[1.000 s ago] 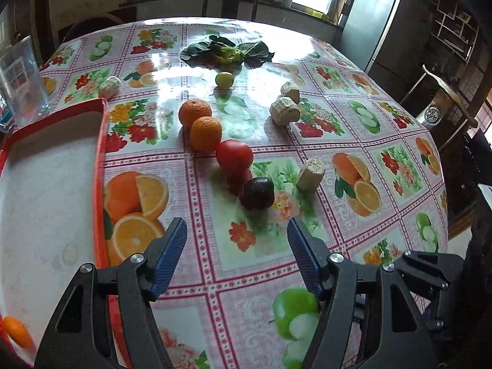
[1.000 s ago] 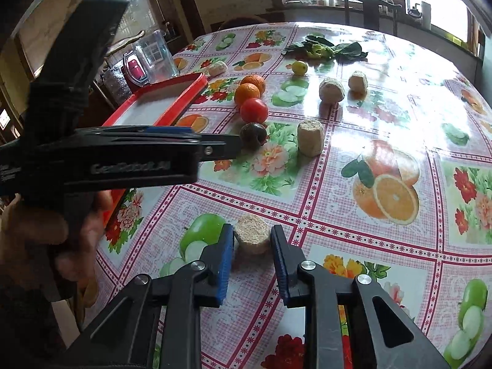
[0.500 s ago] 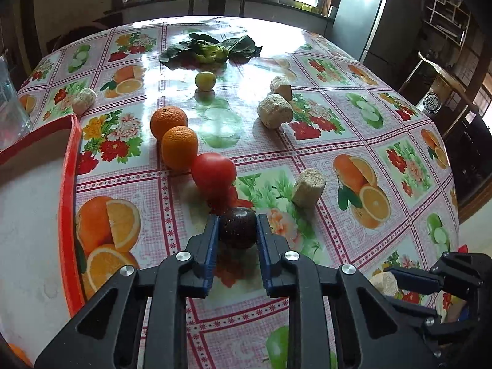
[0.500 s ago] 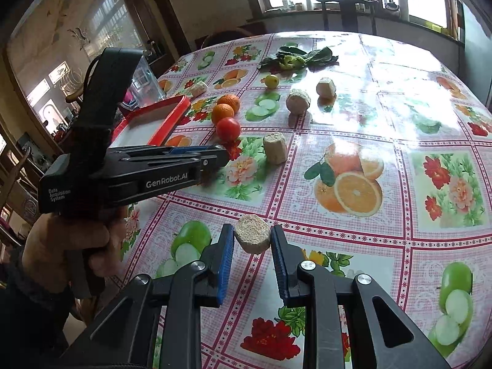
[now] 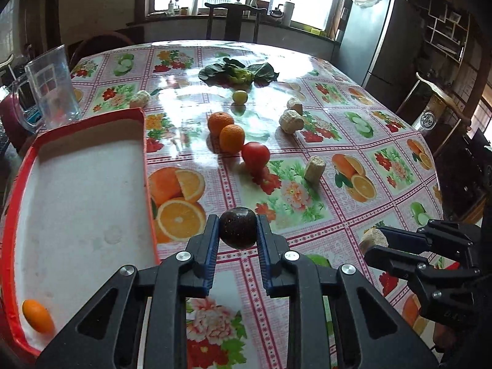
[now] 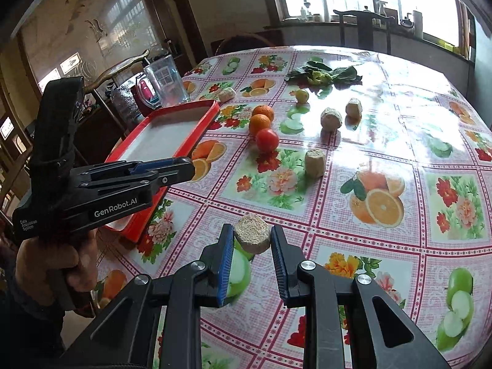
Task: Organize fruits
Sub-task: 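Carry the beige piece and dark plum into the tray and release both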
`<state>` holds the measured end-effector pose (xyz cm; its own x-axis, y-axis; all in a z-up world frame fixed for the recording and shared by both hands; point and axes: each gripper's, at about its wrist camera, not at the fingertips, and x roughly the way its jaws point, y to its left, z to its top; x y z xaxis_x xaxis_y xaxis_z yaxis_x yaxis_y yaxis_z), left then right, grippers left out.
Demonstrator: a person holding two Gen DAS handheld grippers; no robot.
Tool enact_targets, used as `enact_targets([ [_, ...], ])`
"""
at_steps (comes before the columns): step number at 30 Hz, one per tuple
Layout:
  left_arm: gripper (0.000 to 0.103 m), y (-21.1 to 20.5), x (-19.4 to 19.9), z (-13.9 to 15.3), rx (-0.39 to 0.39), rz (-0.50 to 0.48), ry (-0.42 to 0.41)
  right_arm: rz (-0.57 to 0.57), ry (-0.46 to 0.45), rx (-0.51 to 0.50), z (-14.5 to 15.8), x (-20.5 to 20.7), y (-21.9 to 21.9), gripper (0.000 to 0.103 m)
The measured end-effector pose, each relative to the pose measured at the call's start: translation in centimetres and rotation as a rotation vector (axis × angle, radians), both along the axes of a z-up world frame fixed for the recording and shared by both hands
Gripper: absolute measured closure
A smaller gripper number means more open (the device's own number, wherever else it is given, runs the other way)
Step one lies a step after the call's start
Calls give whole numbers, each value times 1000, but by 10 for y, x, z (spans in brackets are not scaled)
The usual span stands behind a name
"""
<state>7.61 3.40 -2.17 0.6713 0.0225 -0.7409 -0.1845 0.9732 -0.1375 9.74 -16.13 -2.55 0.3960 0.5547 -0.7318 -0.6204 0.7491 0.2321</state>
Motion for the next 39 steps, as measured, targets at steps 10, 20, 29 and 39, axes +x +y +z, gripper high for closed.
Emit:
enact_targets([
  [10, 82, 35, -39, 2, -5, 105, -16, 69, -3, -9, 4, -18, 31, 78],
  [20, 82, 55, -64, 2, -3, 158, -34, 117, -8, -23, 6, -31, 55, 78],
  [29, 82, 65, -75, 1, -18, 175, -43, 153, -14, -31, 8, -35, 76, 78],
  [39, 82, 90, -88, 0, -40, 232, -50, 201, -12, -17, 12, -35, 107, 78],
])
